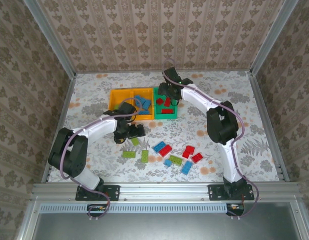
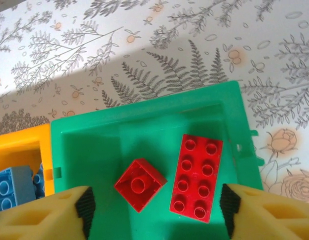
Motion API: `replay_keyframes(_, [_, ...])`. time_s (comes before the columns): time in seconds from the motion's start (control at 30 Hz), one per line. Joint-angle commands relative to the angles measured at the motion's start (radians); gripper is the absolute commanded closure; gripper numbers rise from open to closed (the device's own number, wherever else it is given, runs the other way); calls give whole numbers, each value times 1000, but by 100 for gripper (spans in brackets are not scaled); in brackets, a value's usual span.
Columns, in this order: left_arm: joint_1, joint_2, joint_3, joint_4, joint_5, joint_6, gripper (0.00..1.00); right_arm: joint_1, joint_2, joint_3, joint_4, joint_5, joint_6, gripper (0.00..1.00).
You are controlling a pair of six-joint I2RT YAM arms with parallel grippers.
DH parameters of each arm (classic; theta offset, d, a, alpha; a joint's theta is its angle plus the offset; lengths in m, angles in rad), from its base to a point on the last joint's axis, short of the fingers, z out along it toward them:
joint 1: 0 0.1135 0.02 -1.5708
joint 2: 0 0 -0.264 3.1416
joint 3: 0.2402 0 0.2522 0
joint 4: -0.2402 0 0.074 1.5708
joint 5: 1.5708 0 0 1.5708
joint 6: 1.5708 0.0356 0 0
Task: Sort the legos into containers by color
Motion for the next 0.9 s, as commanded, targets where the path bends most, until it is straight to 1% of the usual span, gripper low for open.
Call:
replay_keyframes(0.0, [-10, 46, 43, -59, 37, -44, 4, 3, -46, -39, 20, -8, -8, 24])
replay_keyframes(0.13, [-21, 85, 55, -85, 44, -64, 11, 4, -120, -130, 71, -8, 0, 19])
replay_keyframes(0.23, [-26, 120, 81, -124, 15, -74, 15, 4, -173, -193, 107, -3, 7, 18])
replay_keyframes(0.33, [-40, 155, 126, -175, -38, -76, 19, 2, -215, -249, 136, -3, 3, 17])
replay_keyframes(0.5, [-55, 228, 184, -231, -76, -80, 29, -8, -269, -314, 141, 2, -33, 15])
replay_keyframes(0.63, [-60, 285, 200, -230, -92, -92, 35, -27, -324, -378, 155, 0, -54, 14])
replay_keyframes(0.7, [-60, 306, 196, -214, -86, -97, 41, -38, -356, -405, 159, -3, -66, 14])
replay_keyframes(0.87, [-59, 339, 200, -188, -95, -96, 63, -48, -414, -450, 146, 17, -103, 14])
